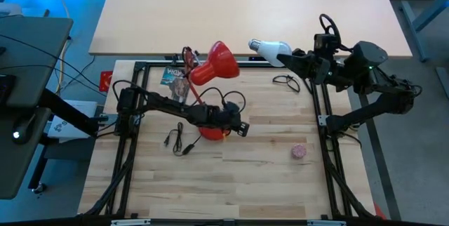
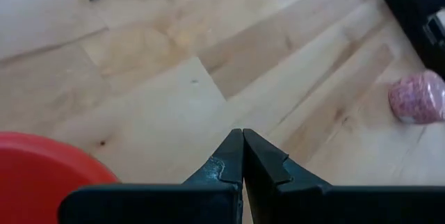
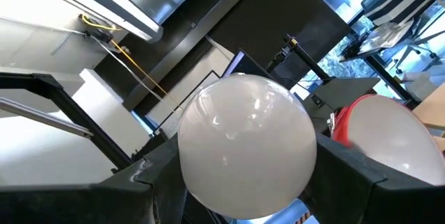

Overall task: Screw lightbulb
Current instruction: Insert the lightbulb on the lamp

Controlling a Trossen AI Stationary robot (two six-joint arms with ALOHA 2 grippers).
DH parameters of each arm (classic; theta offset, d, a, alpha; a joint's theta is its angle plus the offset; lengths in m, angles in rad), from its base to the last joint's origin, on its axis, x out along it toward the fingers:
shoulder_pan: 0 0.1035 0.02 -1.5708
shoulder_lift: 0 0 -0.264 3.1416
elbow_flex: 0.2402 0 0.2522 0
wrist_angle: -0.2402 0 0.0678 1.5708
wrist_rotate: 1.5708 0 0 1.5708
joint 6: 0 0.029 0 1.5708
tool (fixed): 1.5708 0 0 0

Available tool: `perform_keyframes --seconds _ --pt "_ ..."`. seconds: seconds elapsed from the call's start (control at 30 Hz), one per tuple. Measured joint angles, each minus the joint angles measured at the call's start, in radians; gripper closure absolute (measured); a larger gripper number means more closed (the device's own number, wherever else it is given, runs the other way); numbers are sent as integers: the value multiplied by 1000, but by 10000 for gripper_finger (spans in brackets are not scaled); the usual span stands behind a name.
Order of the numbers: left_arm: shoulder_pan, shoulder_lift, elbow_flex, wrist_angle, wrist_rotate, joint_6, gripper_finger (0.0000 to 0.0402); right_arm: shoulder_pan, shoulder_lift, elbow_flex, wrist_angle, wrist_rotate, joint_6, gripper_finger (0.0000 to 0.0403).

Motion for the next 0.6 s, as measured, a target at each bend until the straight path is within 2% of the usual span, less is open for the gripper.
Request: perform_keyframes --seconds 0.4,0.6 --pt "-20 -20 0 -119 7 8 401 0 0 0 0 0 0 168" --pt "-50 -21 0 -154 57 10 401 0 0 0 0 0 0 168"
